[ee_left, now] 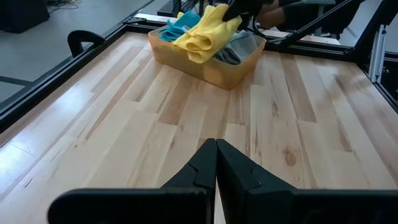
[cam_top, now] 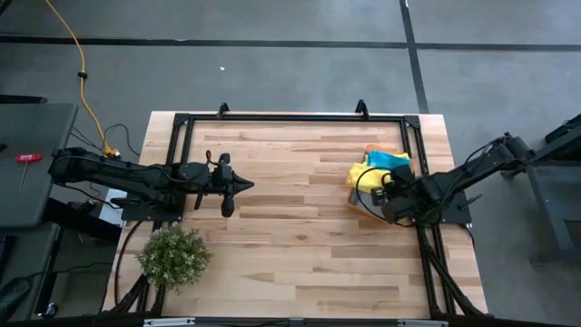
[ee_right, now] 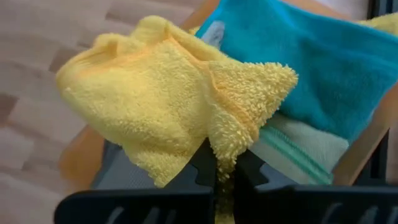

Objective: Fold microfiber towels
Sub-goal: Put the folded yellow microfiber cloth into the orange bin

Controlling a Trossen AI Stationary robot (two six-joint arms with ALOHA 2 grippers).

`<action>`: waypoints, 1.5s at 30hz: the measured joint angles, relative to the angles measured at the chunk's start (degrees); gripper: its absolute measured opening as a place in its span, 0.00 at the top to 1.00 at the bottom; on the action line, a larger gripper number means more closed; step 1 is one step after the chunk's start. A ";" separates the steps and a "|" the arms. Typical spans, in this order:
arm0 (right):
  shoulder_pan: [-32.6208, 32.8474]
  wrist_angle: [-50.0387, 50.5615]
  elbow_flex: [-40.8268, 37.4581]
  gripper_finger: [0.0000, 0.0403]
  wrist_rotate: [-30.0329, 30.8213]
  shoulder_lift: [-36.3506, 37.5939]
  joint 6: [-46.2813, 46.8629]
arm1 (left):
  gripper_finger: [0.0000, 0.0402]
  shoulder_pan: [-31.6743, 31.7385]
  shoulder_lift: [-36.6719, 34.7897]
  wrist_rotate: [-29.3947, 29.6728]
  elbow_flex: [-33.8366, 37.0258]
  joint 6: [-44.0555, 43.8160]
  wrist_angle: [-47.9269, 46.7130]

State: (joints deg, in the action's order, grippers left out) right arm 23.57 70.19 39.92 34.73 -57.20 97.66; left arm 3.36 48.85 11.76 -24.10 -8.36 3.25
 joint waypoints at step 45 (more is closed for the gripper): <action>-19.19 -25.46 7.53 1.00 8.33 -5.12 -29.13 | 1.00 0.00 0.00 0.89 0.00 1.05 1.27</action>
State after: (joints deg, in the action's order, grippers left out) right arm 4.38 44.73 47.45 43.06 -62.32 68.53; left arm 3.36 48.85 12.65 -24.10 -7.31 4.52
